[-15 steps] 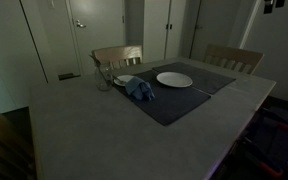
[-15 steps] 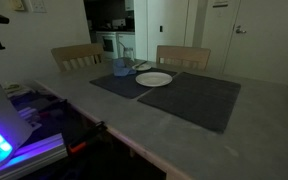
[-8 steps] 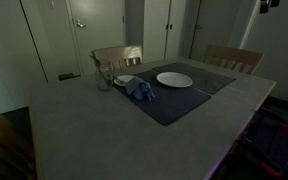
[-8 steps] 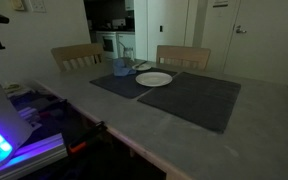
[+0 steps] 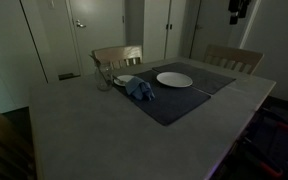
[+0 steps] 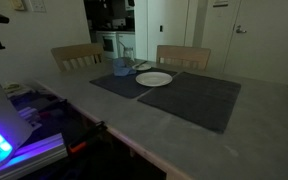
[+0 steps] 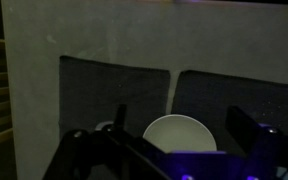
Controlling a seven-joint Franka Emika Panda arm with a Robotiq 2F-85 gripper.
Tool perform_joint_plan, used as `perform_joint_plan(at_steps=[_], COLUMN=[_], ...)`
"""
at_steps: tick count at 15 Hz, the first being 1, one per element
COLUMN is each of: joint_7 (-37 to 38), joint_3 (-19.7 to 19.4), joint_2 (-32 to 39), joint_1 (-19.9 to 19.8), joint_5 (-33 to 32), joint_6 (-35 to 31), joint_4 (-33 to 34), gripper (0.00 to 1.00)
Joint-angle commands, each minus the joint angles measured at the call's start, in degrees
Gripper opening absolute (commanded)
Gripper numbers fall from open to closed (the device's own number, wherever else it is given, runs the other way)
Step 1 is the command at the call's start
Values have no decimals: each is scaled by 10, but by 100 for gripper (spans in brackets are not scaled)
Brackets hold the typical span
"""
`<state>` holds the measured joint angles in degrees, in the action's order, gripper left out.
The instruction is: Use the blue towel to wipe the plate
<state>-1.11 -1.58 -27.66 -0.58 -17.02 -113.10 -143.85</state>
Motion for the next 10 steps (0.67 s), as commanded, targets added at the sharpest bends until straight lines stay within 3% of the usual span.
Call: perform_joint_plan(at_steps=[1,10], joint_7=[-3,8], joint_3=[2,21], joint_2=[77,209], joint_1=[8,37], joint_5=[26,143], joint_6=[-68,-209], joint_4=[16,38], gripper=[100,100])
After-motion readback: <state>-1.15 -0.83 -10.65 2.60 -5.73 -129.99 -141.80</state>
